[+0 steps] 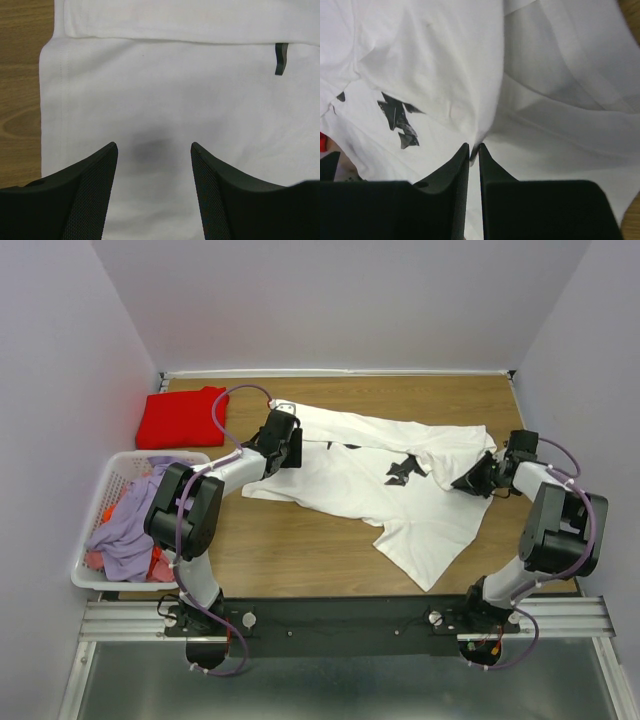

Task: Fold and stack the t-shirts
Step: Fold the tshirt

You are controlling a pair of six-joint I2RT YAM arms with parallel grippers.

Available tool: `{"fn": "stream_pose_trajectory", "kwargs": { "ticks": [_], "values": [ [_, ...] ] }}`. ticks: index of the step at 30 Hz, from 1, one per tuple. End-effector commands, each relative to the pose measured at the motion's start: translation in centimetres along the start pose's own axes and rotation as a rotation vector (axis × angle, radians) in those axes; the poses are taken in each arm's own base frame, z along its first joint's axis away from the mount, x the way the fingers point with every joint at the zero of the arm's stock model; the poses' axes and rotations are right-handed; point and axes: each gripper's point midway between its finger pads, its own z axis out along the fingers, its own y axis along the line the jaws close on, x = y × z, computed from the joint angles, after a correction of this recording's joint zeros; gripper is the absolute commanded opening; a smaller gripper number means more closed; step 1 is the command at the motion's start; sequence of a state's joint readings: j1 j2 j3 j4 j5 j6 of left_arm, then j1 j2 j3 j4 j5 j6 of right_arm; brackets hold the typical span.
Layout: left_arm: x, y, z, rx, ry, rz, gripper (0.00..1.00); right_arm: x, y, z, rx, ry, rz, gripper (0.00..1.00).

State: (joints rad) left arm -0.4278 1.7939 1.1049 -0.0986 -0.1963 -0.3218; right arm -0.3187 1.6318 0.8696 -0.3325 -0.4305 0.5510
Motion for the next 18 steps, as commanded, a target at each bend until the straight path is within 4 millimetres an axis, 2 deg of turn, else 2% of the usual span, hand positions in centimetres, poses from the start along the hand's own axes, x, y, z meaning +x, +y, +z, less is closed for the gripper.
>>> {"fn": "stream_pose_trajectory", "kwargs": {
  "ticks": [1, 3, 5, 6, 10, 13, 14, 18],
  "values": [
    [-0.9, -0.7, -0.1, 0.022, -0.019, -0.005, 0.68, 0.0, 3.1, -1.7, -0.023, -0.024, -0.157, 0.20],
    [-0.8, -0.7, -0.1, 0.023, -0.017, -0.007, 0.68, -0.4, 4.7, -2.5, -0.024, -0.055, -0.251, 0.24],
    [-0.8, -0.8, -0.1, 0.027, -0.017, -0.006, 0.68, 0.2, 6.3, -2.3, 0.001, -0.072, -0.362, 0.27],
    [-0.8, -0.8, 0.0, 0.027, -0.015, -0.008, 0.68, 0.3, 7.8, -2.1, 0.021, -0.097, -0.455, 0.30],
    [-0.8, -0.9, 0.0, 0.030, -0.015, -0.006, 0.68, 0.6, 10.1, -0.5, 0.092, -0.124, -0.617, 0.35],
    [-1.0, -0.9, -0.2, 0.029, -0.023, -0.007, 0.68, 1.2, 9.8, 1.7, 0.168, -0.104, -0.687, 0.36],
    [-1.0, -0.8, -0.2, 0.026, -0.024, -0.009, 0.68, 0.6, 10.0, 2.0, 0.194, -0.124, -0.712, 0.36],
    [-1.0, -0.6, -0.4, 0.019, -0.027, -0.006, 0.68, 0.3, 10.0, 4.0, 0.251, -0.113, -0.779, 0.37]
  ]
}}
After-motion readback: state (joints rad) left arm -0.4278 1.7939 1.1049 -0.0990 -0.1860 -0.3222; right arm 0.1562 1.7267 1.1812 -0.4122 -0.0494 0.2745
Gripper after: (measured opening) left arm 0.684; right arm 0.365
